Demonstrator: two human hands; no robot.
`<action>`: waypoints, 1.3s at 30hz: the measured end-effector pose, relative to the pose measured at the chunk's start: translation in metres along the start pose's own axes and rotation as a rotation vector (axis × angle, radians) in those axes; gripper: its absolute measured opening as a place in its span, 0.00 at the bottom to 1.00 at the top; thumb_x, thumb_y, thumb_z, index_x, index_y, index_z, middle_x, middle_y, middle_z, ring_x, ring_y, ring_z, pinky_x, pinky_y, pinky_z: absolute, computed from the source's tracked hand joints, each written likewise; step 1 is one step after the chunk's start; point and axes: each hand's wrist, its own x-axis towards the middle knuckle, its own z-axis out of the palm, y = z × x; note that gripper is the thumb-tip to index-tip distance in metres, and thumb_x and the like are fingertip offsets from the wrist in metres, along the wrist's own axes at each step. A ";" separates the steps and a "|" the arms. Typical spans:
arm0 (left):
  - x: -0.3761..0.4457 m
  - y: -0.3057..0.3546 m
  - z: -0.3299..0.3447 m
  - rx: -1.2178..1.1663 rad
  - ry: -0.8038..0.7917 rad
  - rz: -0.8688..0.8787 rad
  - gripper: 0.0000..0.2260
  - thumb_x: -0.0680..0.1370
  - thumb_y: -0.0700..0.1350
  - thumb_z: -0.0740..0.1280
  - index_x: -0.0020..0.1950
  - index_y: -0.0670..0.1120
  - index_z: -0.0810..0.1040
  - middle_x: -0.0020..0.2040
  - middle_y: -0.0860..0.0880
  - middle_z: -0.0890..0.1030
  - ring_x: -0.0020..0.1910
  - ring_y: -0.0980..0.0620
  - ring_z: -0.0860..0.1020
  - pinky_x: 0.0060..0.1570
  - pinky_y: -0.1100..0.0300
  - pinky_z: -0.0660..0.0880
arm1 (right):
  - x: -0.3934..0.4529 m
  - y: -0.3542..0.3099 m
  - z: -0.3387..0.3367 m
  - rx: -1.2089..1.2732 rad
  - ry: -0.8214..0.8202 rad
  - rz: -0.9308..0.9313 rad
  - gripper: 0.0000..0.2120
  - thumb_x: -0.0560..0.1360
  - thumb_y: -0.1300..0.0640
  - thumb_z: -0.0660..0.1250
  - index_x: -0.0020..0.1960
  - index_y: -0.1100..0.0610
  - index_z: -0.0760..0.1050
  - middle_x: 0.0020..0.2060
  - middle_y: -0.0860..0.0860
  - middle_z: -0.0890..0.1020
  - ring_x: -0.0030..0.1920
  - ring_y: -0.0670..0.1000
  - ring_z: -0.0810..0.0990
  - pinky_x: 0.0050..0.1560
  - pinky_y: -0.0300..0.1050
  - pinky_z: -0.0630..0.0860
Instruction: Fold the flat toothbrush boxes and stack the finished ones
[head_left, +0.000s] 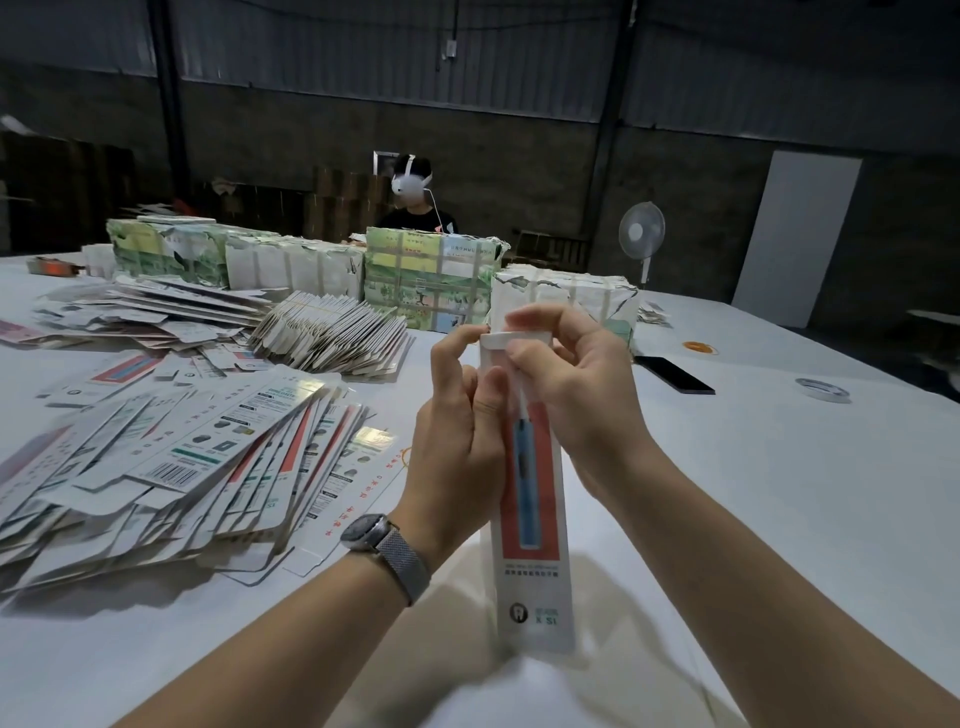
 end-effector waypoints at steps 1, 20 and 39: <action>0.000 0.000 0.000 0.008 0.003 0.006 0.11 0.83 0.55 0.55 0.65 0.61 0.61 0.42 0.40 0.80 0.36 0.41 0.82 0.34 0.37 0.78 | 0.000 -0.001 0.001 -0.010 0.001 -0.004 0.08 0.75 0.61 0.67 0.47 0.49 0.79 0.37 0.47 0.84 0.37 0.47 0.83 0.37 0.39 0.79; -0.003 0.011 0.002 0.113 0.004 0.108 0.13 0.83 0.51 0.54 0.67 0.60 0.58 0.40 0.42 0.78 0.33 0.43 0.80 0.30 0.41 0.76 | -0.004 -0.009 0.000 0.153 -0.027 0.047 0.05 0.71 0.59 0.66 0.43 0.53 0.80 0.35 0.48 0.82 0.36 0.47 0.81 0.37 0.41 0.80; 0.000 0.011 0.002 0.104 -0.009 0.144 0.18 0.83 0.50 0.55 0.73 0.52 0.59 0.35 0.53 0.69 0.28 0.59 0.73 0.29 0.64 0.70 | -0.001 -0.016 -0.001 0.217 0.008 0.055 0.10 0.81 0.63 0.62 0.46 0.55 0.80 0.39 0.51 0.81 0.41 0.51 0.79 0.40 0.44 0.79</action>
